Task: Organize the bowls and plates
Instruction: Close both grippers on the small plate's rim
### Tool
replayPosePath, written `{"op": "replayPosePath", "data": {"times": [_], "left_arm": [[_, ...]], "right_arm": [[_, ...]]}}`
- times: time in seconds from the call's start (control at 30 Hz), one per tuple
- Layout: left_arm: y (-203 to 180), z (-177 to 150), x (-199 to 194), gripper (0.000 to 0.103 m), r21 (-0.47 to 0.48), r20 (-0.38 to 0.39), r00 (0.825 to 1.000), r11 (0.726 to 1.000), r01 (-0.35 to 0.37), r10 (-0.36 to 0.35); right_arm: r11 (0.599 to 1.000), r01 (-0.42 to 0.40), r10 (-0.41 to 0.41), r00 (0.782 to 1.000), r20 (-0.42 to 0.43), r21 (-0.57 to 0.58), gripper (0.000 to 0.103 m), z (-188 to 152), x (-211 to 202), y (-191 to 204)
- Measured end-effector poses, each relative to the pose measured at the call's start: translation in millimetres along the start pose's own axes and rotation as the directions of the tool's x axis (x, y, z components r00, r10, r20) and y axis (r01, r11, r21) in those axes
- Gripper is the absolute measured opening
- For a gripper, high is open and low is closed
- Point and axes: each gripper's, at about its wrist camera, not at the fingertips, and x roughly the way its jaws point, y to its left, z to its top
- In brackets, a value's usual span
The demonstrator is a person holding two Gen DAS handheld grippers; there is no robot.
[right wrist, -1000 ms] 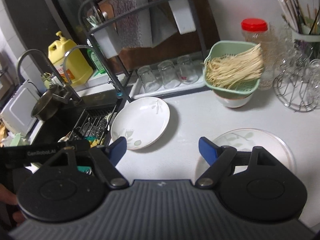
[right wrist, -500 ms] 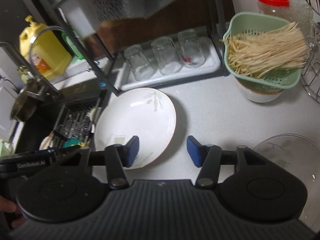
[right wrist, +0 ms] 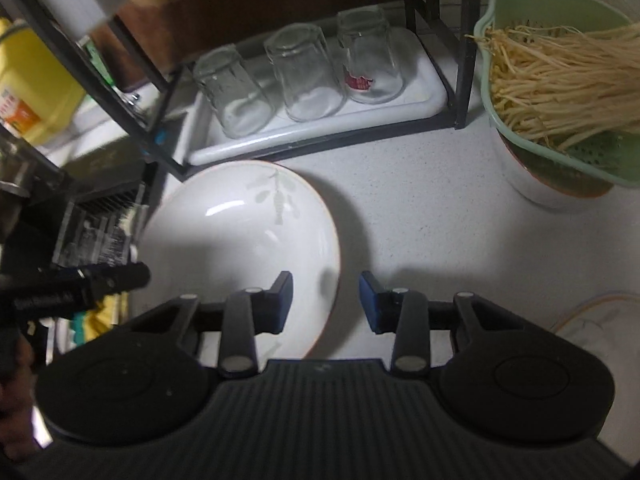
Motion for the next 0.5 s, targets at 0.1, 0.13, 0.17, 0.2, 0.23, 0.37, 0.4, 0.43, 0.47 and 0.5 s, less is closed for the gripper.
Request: {"op": "replayPosePath", "data": {"times": [0.1, 0.13, 0.17, 0.2, 0.23, 0.37, 0.4, 0.43, 0.47, 0.5], "left_arm": [[2, 8, 12, 0.057, 0.018, -0.021, 1.000, 1.000, 0.009, -0.009], [1, 10, 16, 0.054, 0.032, -0.027, 1.000, 0.999, 0.007, -0.006], [1, 11, 20, 0.054, 0.039, -0.033, 0.999, 0.999, 0.008, -0.007], [1, 12, 24, 0.053, 0.040, -0.040, 0.999, 0.999, 0.013, -0.011], [1, 13, 29, 0.052, 0.035, -0.048, 0.999, 0.999, 0.022, -0.020], [0, 15, 42, 0.047, 0.039, -0.078, 0.996, 0.998, 0.054, -0.050], [-1, 15, 46, 0.045, 0.046, -0.088, 0.994, 0.997, 0.062, -0.058], [-2, 15, 47, 0.044, 0.062, -0.082, 0.994, 0.995, 0.074, -0.069], [-5, 15, 49, 0.044, 0.081, -0.082, 0.994, 0.994, 0.077, -0.070], [-6, 15, 49, 0.044, 0.098, -0.077, 0.995, 0.993, 0.069, -0.062]], "right_arm": [[0.999, -0.002, 0.003, 1.000, -0.015, 0.039, 0.036, 4, 8, -3], [0.999, 0.001, 0.000, 1.000, -0.018, 0.046, 0.035, 4, 11, -3], [0.999, 0.006, -0.005, 1.000, -0.022, 0.049, 0.033, 4, 13, -3], [0.998, 0.010, -0.008, 1.000, -0.028, 0.054, 0.030, 5, 15, -3], [0.998, 0.010, -0.008, 0.999, -0.034, 0.060, 0.029, 5, 18, -3], [0.999, 0.012, -0.009, 0.999, -0.051, 0.050, 0.019, 7, 23, 1], [0.999, 0.005, -0.002, 0.999, -0.053, 0.046, 0.017, 9, 25, 2], [0.999, -0.003, 0.005, 0.998, -0.056, 0.044, 0.017, 11, 27, 3], [0.999, -0.009, 0.011, 0.998, -0.060, 0.041, 0.017, 12, 28, 4], [0.999, -0.009, 0.012, 0.998, -0.058, 0.040, 0.017, 13, 29, 5]]}}
